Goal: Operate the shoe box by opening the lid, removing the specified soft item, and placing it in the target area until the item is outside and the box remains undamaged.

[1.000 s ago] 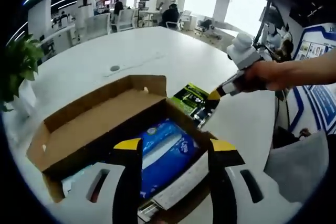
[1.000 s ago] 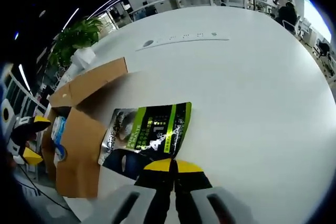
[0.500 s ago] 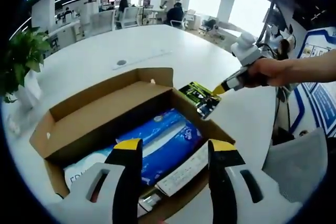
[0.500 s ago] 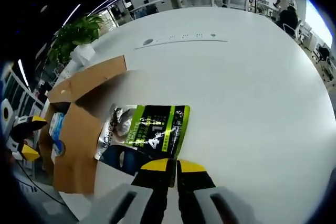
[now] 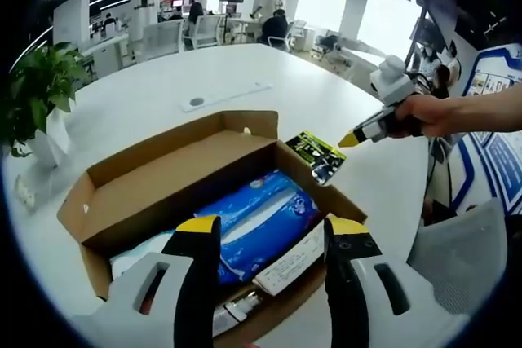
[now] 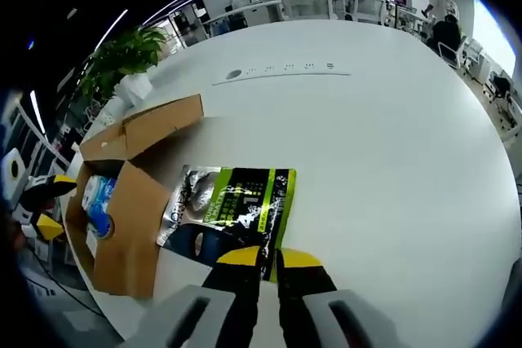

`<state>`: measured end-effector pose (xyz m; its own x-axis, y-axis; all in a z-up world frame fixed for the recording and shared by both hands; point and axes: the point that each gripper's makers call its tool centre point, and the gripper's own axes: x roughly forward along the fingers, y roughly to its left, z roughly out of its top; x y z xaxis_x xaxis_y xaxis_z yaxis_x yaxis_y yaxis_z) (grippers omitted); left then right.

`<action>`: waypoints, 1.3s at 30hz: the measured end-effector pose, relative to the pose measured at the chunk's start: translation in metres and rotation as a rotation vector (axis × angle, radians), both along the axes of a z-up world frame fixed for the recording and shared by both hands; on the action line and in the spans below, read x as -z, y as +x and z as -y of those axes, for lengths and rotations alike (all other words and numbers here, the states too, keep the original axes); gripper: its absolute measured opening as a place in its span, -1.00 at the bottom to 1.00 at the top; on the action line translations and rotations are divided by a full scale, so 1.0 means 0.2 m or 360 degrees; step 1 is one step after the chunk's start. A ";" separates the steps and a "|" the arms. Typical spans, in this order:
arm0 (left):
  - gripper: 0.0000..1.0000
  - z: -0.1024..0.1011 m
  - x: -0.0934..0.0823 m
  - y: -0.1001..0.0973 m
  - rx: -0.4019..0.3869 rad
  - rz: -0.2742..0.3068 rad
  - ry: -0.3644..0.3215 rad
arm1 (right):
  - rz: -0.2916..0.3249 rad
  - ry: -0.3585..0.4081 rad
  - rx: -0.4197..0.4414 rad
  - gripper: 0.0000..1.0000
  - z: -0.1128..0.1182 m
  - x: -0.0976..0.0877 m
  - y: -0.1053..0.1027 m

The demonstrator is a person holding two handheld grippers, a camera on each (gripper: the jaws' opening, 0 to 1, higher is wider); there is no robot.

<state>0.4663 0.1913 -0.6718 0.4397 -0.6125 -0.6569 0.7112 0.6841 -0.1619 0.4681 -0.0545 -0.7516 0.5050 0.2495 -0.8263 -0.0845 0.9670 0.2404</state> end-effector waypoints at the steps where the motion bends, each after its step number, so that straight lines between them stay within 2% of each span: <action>1: 0.01 -0.01 0.00 0.00 -0.0004 0.0002 -0.0001 | 0.0009 -0.0001 -0.0017 -0.91 -0.01 -0.01 0.00; 10: 0.04 -0.09 -0.04 0.01 -0.0045 0.0014 -0.0023 | 0.0121 0.0012 -0.0049 -0.72 -0.02 -0.06 0.04; 12: 0.04 -0.11 -0.05 0.01 -0.0058 0.0020 -0.0030 | 0.0150 0.0080 -0.0022 -0.68 -0.05 -0.09 0.04; 16: 0.04 -0.15 -0.06 0.01 -0.0080 0.0022 -0.0042 | 0.0218 0.0089 -0.0025 -0.61 -0.07 -0.14 0.03; 19: 0.03 -0.19 -0.07 0.01 -0.0110 0.0026 -0.0063 | 0.0290 0.0146 0.0019 -0.61 -0.09 -0.20 0.05; 31: 0.05 -0.32 -0.12 -0.01 -0.0150 0.0040 -0.0096 | 0.0345 0.0177 0.0022 -0.48 -0.14 -0.30 -0.01; 39: 0.05 -0.42 -0.15 -0.02 -0.0185 0.0047 -0.0117 | 0.0415 0.0225 -0.0015 -0.45 -0.23 -0.39 -0.05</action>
<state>0.4627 0.2745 -0.6424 0.5290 -0.6022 -0.5979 0.6329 0.7493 -0.1947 0.4584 -0.0078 -0.6733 0.6930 0.3584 -0.6255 -0.1697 0.9244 0.3416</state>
